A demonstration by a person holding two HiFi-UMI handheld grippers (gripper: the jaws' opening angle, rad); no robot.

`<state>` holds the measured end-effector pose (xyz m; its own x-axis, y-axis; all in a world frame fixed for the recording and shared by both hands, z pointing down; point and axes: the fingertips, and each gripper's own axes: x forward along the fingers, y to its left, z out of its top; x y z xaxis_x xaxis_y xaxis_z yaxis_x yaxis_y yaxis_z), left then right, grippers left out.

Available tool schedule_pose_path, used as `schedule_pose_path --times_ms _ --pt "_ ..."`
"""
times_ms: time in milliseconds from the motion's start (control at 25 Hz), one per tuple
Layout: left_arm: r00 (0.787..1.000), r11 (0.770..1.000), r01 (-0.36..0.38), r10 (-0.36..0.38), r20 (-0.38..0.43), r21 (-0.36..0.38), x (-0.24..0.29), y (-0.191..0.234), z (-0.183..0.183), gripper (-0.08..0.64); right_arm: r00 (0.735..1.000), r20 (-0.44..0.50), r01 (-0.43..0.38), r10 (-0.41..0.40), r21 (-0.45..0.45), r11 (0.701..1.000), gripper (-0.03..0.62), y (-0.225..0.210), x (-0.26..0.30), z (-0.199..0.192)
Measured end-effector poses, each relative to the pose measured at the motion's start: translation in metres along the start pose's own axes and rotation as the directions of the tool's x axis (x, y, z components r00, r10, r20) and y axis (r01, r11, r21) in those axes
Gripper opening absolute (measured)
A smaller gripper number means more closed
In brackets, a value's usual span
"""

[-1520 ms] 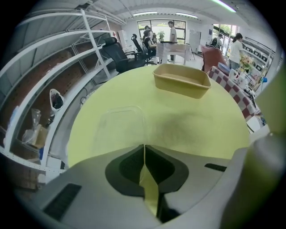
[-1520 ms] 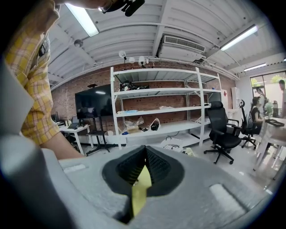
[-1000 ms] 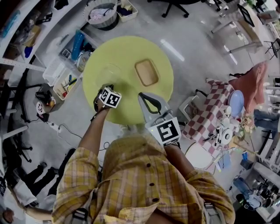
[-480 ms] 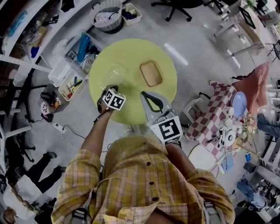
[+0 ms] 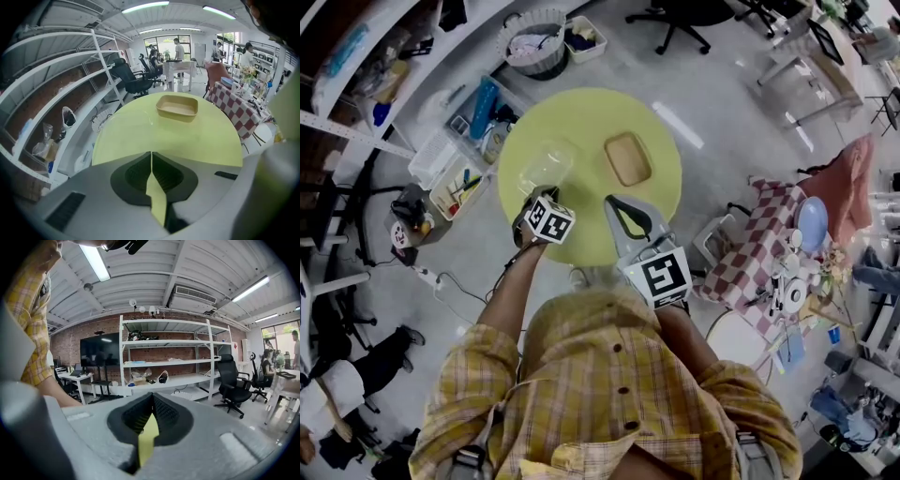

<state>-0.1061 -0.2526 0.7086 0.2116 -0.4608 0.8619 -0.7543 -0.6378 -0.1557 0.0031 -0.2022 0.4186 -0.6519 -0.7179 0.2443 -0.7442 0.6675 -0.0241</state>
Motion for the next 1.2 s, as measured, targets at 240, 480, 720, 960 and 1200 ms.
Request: schedule_pose_path --times_ms 240,480,720,960,1200 --pt "1.0 0.999 -0.01 0.01 0.028 0.035 -0.022 -0.005 0.006 0.012 1.0 0.012 0.007 -0.007 -0.01 1.0 -0.003 0.012 -0.007 0.003" --pt "0.999 0.999 -0.021 0.019 0.045 0.036 -0.043 -0.009 0.003 0.012 1.0 0.021 0.01 -0.01 -0.016 1.0 -0.003 0.023 -0.014 0.006" --pt "0.998 0.998 -0.031 0.028 0.063 0.047 -0.054 -0.015 0.0 0.012 1.0 0.021 0.014 -0.014 -0.024 1.0 -0.003 0.031 -0.02 0.002" --pt "0.995 0.999 -0.045 0.042 0.092 0.031 -0.069 -0.016 0.004 0.012 0.999 0.027 0.02 -0.019 -0.027 0.999 -0.003 0.033 -0.024 0.003" --pt "0.987 0.998 -0.055 0.057 0.153 -0.02 -0.09 -0.016 0.016 0.012 0.999 0.025 0.026 -0.025 -0.029 0.999 -0.003 0.033 -0.024 0.003"
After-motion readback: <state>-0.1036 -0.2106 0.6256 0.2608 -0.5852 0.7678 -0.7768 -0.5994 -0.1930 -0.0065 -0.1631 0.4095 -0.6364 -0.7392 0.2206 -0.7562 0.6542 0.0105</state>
